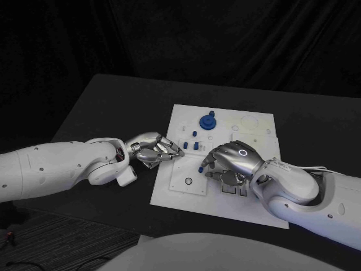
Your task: Assemble the parts on the task board
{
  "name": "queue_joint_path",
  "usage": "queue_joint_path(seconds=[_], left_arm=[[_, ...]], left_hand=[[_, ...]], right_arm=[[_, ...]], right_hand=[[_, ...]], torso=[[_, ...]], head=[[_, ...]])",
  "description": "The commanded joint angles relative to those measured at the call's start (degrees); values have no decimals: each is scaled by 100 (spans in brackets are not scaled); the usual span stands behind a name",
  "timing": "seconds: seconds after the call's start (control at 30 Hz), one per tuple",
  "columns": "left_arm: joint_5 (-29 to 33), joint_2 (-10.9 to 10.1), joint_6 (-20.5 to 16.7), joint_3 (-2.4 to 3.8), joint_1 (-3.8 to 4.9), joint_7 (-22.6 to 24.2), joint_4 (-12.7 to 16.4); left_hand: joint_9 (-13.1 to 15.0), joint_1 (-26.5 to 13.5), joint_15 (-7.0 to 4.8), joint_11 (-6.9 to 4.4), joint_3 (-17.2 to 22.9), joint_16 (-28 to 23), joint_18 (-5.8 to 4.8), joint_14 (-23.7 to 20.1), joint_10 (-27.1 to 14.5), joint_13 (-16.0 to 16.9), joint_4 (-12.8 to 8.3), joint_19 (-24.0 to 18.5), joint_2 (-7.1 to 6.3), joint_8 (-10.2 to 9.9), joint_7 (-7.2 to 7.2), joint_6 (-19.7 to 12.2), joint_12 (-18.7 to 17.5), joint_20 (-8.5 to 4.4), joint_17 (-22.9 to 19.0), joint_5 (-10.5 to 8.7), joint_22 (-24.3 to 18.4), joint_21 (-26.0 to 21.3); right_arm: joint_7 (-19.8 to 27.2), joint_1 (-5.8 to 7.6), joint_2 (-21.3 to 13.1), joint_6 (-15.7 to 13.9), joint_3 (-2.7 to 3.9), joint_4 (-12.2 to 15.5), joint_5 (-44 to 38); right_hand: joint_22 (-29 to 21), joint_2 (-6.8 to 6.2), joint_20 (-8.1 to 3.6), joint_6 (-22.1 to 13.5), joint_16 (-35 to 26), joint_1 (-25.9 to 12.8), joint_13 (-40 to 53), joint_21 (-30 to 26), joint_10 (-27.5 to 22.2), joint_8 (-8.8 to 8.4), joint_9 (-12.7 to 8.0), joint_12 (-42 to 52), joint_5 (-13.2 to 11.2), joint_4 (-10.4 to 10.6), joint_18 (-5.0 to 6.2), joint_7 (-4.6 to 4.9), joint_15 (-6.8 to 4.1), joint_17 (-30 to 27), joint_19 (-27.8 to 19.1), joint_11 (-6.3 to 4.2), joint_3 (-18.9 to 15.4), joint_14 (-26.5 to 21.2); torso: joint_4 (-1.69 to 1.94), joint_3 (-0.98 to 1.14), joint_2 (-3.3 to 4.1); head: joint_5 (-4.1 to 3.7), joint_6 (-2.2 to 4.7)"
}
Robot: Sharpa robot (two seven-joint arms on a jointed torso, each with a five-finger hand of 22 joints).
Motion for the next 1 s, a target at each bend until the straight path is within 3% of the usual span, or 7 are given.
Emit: queue_joint_path(seconds=[0.03, 0.37, 0.57, 0.7, 0.8, 0.9, 1.0], left_arm=[[15, 12, 76, 3, -6, 38, 5], [15, 11, 88, 2, -6, 30, 1], [16, -22, 77, 2, -6, 29, 22], [16, -35, 77, 2, -6, 20, 30], [16, -39, 77, 2, -6, 14, 37], [16, -47, 71, 2, -6, 16, 51], [16, -62, 64, 2, -6, 10, 61]], left_hand=[[5, -2, -26, -417, 22, 15, 95, 604, 1370, 2624, 9, -48, -76, 35, -6, 52, 1420, 11, 1510, 30, 950, -28], [5, -2, -26, -417, 22, 15, 95, 604, 1370, 2624, 9, -48, -76, 35, -6, 52, 1420, 11, 1510, 30, 950, -28], [6, 1, -26, -417, 37, 15, 98, 604, 1370, 2624, 6, -58, -74, 35, -6, 56, 1420, 12, 1510, 34, 946, -35], [6, 1, -26, -417, 37, 15, 98, 604, 1370, 2624, 6, -58, -74, 35, -6, 56, 1420, 12, 1510, 34, 946, -35], [6, 1, -26, -417, 37, 15, 98, 604, 1370, 2624, 6, -58, -74, 35, -6, 56, 1420, 12, 1510, 34, 946, -35], [7, 1, -25, -416, 48, 15, 95, 604, 1370, 2624, 4, -49, -76, 38, -4, 63, 1420, 12, 1510, 37, 951, -30], [9, 1, -25, -414, 55, 15, 94, 604, 1370, 2624, 3, -45, -76, 41, -1, 71, 1420, 12, 1510, 38, 953, -28]], right_arm=[[-41, -16, -16, -124, 2, 15, -43], [-76, 3, -121, -411, 2, 90, -43], [-142, 340, -350, -628, 4, 316, 207], [-247, 638, -494, -373, 3, 399, 384], [-381, 787, -580, -64, 3, 410, 438], [-509, 896, -669, 215, 2, 339, 477], [-573, 926, -732, 371, 1, 262, 494]], right_hand=[[553, 17, -33, 27, -22, 42, 11, 1, -30, 6, 3, 32, 29, -5, 9, 25, -29, -3, -7, 13, 41, -3], [554, -13, -20, -178, -11, 67, 49, -4, -84, -156, -56, 56, 34, -1, 4, 91, -2, 12, 0, 52, 88, 8], [567, -47, -20, -199, 20, 136, 60, 52, -84, -187, -71, 65, 66, -33, -2, 89, -7, 54, 25, 42, 126, 31], [564, -65, -19, -166, 8, 178, 27, 36, -177, -187, -70, -10, 69, -48, 0, 87, -4, 33, 26, 50, 165, 28], [553, -120, 17, -309, -24, 147, -268, -13, -549, -264, -117, -518, 46, 17, 0, 96, 65, -7, 13, 142, 228, 9], [548, -159, 74, -642, -27, -41, -565, -43, -774, -273, -203, -968, -29, 102, 3, -77, 108, -16, 10, 235, 143, 5], [542, -155, 101, -890, -35, -171, -713, -82, -851, -273, -231, -1174, -75, 113, 8, -109, 141, -33, 0, 275, 31, -8]], torso=[[0, -1, -1], [-1, 1, -1], [-1, -2, 0], [1, -2, -3], [7, 0, -3], [6, 0, -8], [10, -2, -10]], head=[[5, -1], [9, -1], [1, -1], [-7, -1], [-20, -1], [-10, -1], [10, -1]])
